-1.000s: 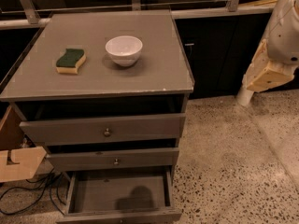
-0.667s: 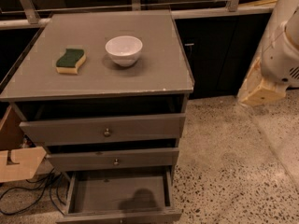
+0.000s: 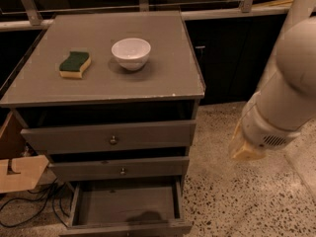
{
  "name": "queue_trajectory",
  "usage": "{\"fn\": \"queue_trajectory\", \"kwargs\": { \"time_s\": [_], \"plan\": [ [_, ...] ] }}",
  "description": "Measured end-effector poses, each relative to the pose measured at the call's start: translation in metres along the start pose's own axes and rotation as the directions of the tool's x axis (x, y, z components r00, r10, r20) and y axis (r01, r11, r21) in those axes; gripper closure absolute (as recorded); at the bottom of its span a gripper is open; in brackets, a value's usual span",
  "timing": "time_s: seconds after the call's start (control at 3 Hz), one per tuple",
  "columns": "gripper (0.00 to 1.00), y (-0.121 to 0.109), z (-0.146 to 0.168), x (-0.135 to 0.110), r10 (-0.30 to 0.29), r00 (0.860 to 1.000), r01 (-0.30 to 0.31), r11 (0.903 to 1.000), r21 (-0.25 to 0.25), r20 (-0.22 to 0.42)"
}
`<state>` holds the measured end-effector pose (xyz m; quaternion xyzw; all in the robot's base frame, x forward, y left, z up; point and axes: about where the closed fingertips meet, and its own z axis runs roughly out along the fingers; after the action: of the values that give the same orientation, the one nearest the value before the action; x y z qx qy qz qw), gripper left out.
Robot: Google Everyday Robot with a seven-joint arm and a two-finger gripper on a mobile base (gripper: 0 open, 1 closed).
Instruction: Close bottom drawer
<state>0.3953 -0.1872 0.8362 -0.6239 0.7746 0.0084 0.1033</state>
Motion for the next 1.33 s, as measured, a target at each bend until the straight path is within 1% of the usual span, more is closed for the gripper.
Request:
{"fn": "queue_trajectory", "kwargs": {
  "time_s": [0.33, 0.67, 1.0, 1.33],
  "plan": [
    [1.0, 0.013, 0.014, 0.006, -0.002, 1.0, 0.002, 0.9994, -0.036, -0.02],
    [1.0, 0.013, 0.014, 0.006, -0.002, 1.0, 0.002, 0.9994, -0.036, -0.02],
    [1.0, 0.017, 0.018, 0.004, 0.014, 0.998, -0.016, 0.9993, -0.035, -0.059],
    [1.0, 0.044, 0.045, -0.007, 0.101, 0.992, -0.105, 0.9932, -0.05, -0.075]
  ]
}}
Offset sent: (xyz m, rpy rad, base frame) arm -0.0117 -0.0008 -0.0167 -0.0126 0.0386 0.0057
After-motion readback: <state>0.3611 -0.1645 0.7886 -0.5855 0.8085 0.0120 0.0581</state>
